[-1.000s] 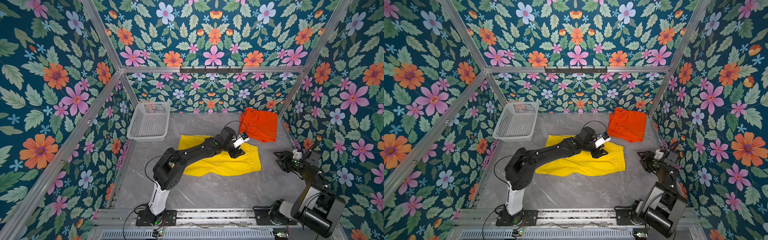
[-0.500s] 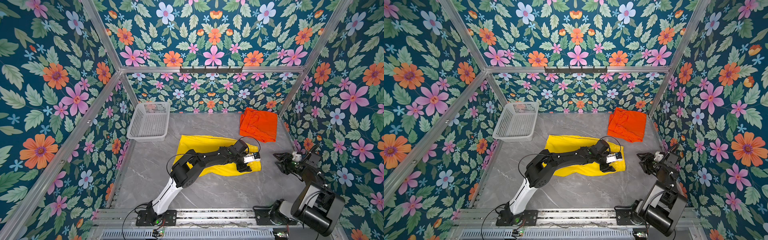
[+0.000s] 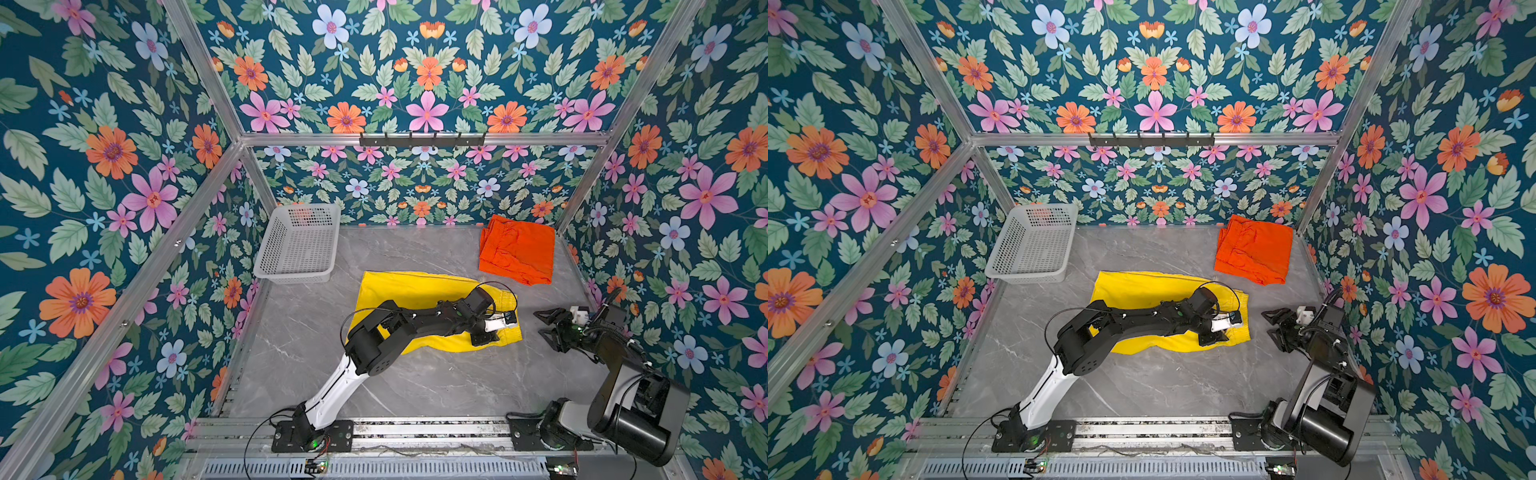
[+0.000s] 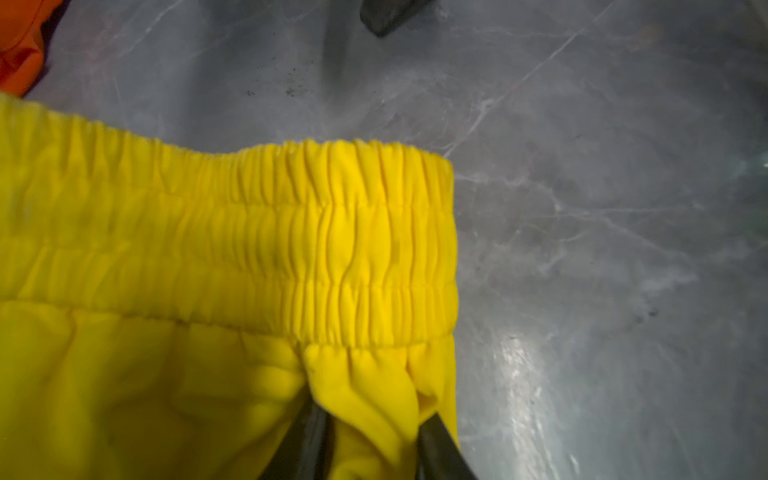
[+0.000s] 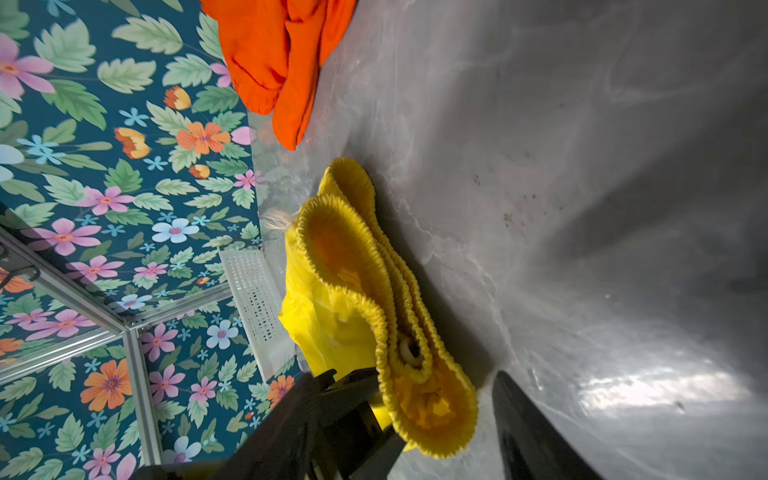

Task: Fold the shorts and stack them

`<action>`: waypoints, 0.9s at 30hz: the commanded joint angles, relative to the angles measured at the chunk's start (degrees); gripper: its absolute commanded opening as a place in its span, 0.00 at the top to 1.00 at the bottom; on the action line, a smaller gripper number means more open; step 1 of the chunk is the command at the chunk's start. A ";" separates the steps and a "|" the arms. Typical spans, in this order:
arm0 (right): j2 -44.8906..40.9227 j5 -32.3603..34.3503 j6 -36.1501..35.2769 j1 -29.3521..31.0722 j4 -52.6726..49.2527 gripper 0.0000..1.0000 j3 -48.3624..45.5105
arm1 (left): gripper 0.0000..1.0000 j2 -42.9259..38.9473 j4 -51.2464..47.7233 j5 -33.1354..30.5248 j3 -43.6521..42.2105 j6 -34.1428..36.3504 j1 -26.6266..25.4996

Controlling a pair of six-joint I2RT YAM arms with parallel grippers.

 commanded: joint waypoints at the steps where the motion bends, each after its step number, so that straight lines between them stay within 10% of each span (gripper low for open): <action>1: 2.60 -1.57 -1.04 1.60 -2.43 0.32 0.80 | 0.85 -2.13 9.26 8.57 -4.75 -8.60 1.93; 8: 7.22 -7.46 4.13 7.10 5.99 0.31 -1.82 | 0.92 -3.27 24.19 15.97 -10.61 -18.04 4.16; 27: 6.37 -10.65 23.11 12.92 28.22 0.28 -6.18 | 0.94 -3.37 20.85 12.85 -10.28 -17.52 4.86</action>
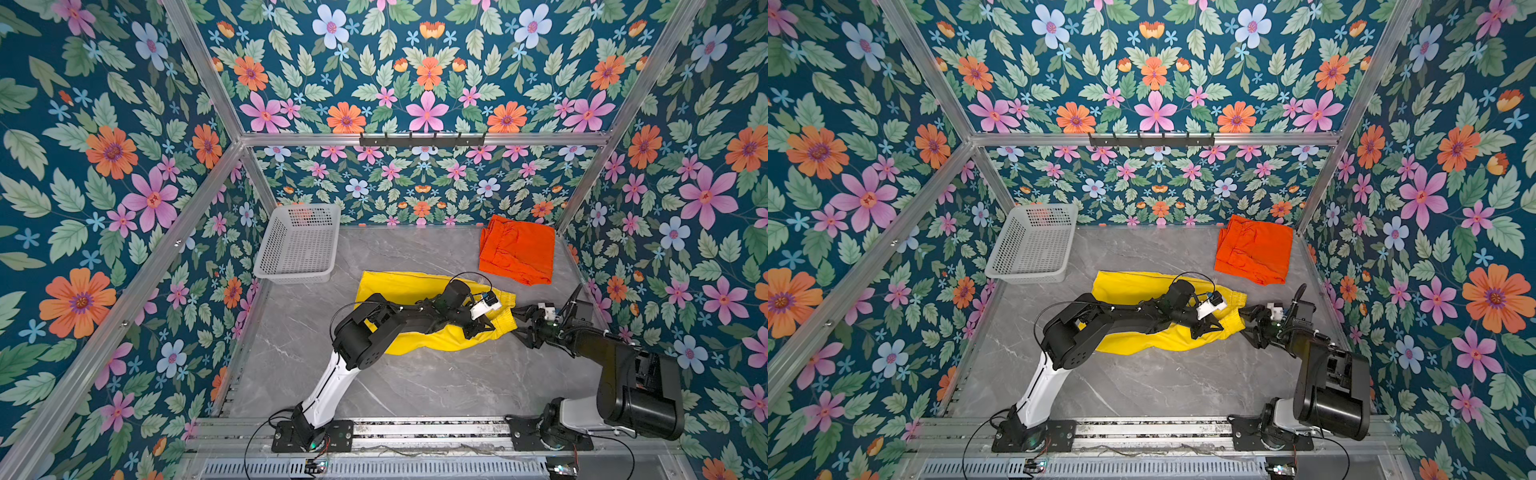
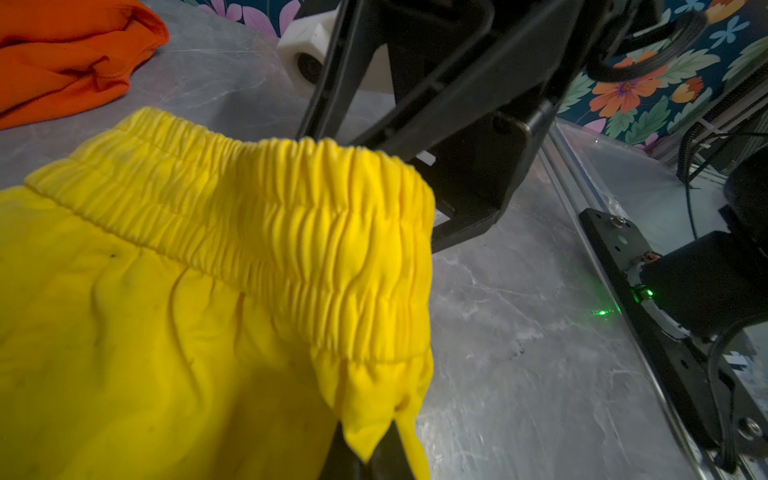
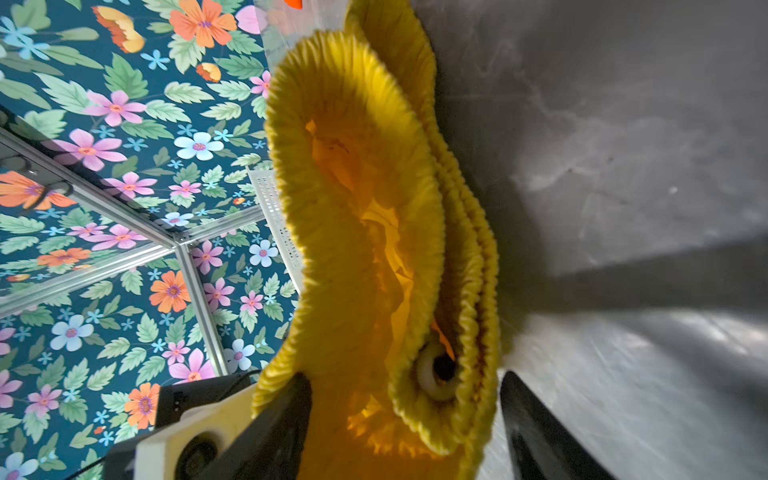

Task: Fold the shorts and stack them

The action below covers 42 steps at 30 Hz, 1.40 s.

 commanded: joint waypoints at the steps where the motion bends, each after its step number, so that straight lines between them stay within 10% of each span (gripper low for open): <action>1: 0.48 -1.84 7.55 0.00 8.62 0.27 -1.02 | 0.95 -0.57 -0.72 -1.49 0.10 0.49 0.00; 4: -0.71 -1.50 9.31 0.04 9.48 0.01 -2.36 | 0.95 -0.50 -0.99 -1.87 0.10 0.53 0.01; 30: 9.83 3.41 13.04 7.14 14.01 0.04 2.81 | 0.95 -1.73 0.16 -0.28 0.52 0.54 -0.08; 37: 7.19 6.26 5.02 7.14 1.90 0.69 7.16 | 0.59 -4.99 -4.40 -4.41 0.25 -2.80 0.92; 42: 0.08 13.78 -9.15 7.16 -20.64 0.82 12.91 | 0.53 -12.11 -9.57 -8.88 -2.65 -8.30 3.30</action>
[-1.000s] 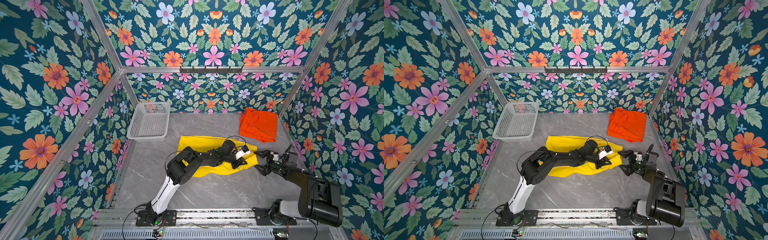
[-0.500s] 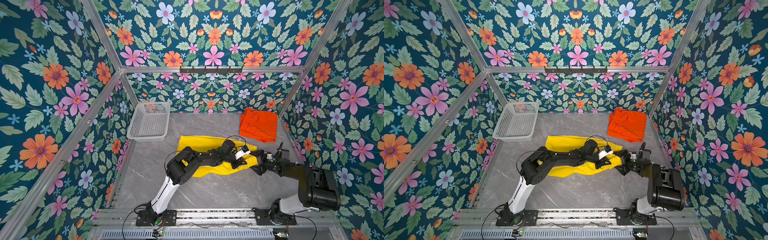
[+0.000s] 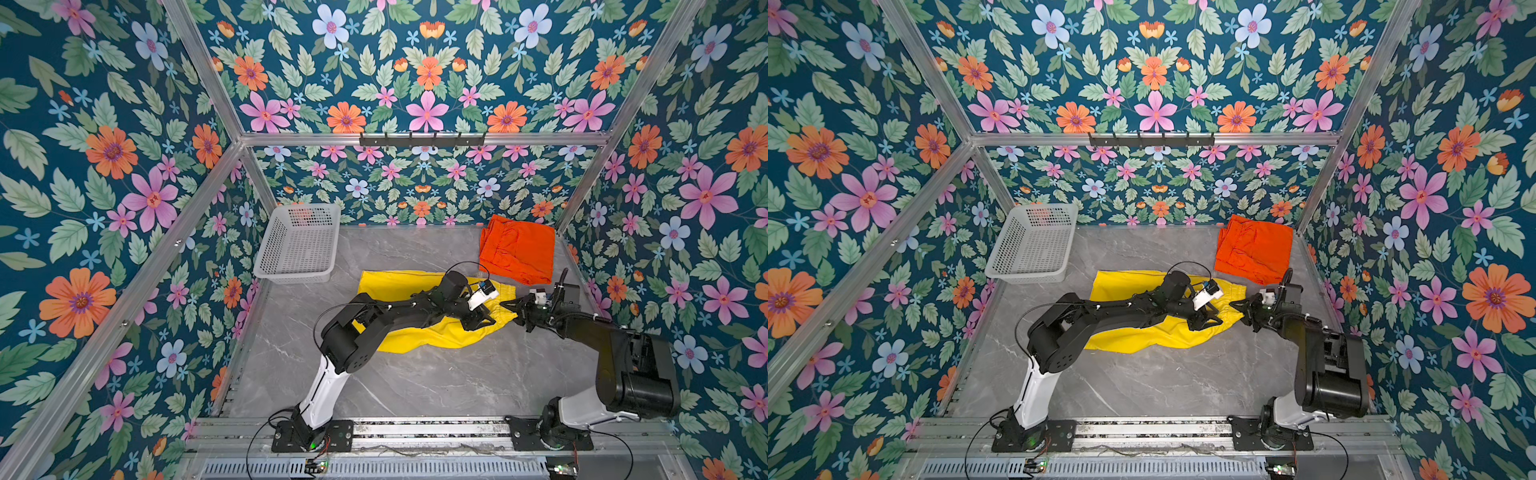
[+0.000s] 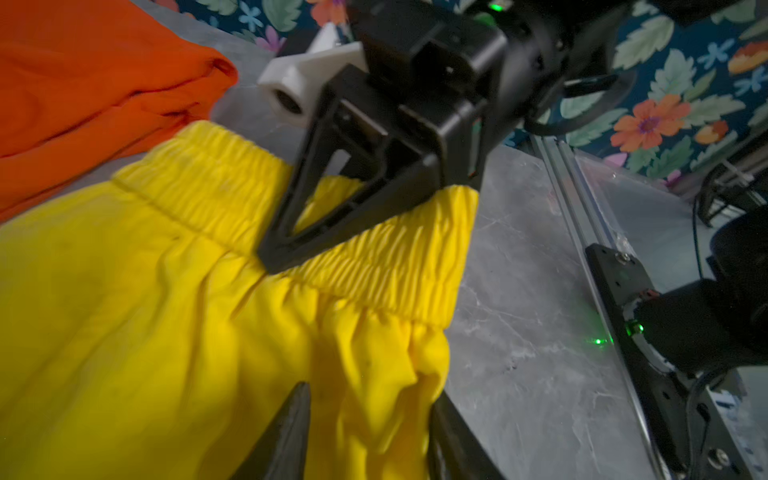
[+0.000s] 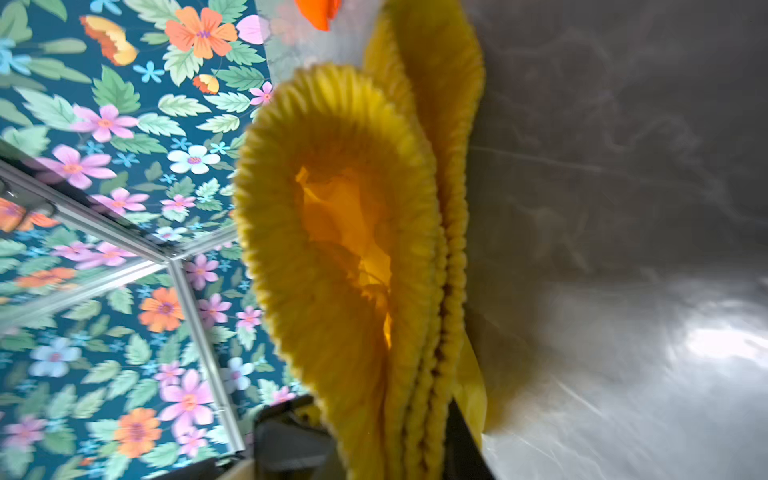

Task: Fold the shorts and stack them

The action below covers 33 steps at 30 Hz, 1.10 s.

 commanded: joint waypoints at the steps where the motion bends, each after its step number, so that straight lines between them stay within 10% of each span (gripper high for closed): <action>1: -3.64 7.15 -12.20 0.08 -18.55 0.83 3.33 | 0.53 -4.18 -4.25 -4.71 -1.76 -6.02 1.60; 10: -10.83 18.65 -24.71 0.52 -41.11 0.85 16.14 | 0.52 -15.42 -18.77 -14.30 -12.99 -25.85 13.83; 33: -2.54 44.04 -31.57 17.89 -54.99 0.87 43.93 | 0.56 -19.61 -14.80 -18.14 -28.11 -30.72 20.85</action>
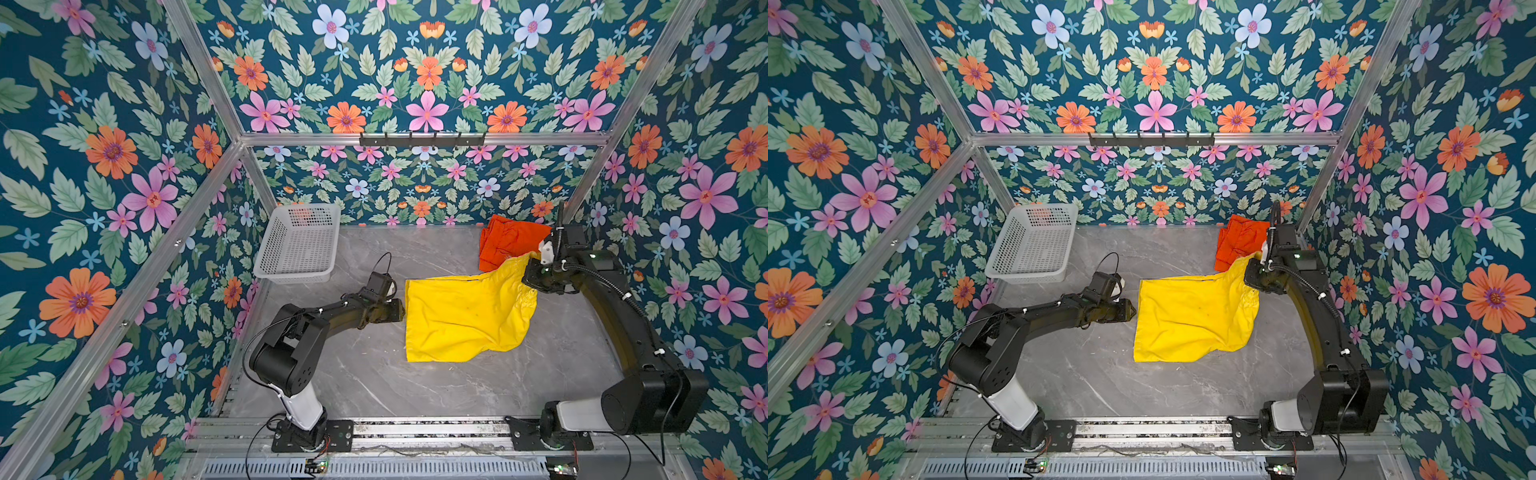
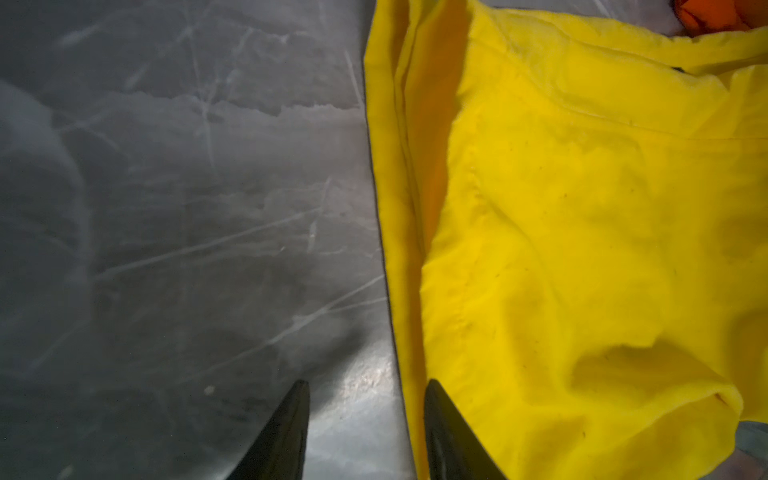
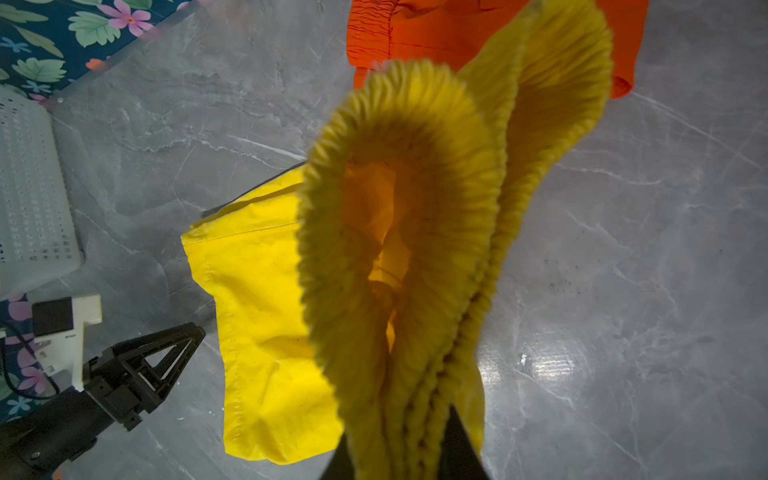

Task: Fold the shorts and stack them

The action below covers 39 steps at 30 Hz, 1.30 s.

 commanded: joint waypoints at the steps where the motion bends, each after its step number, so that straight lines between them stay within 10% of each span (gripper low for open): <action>1: 1.04 4.43 0.12 4.02 0.23 0.87 0.93 | 0.57 1.33 4.60 3.66 -0.92 -1.60 0.02; 22: 21.87 20.74 6.95 35.59 -2.16 0.87 16.29 | 0.86 8.14 14.90 7.97 -2.64 -6.12 -0.31; 39: 31.72 2.45 13.79 39.77 12.06 0.75 12.67 | 0.83 8.89 13.59 7.13 -1.42 -5.82 -0.33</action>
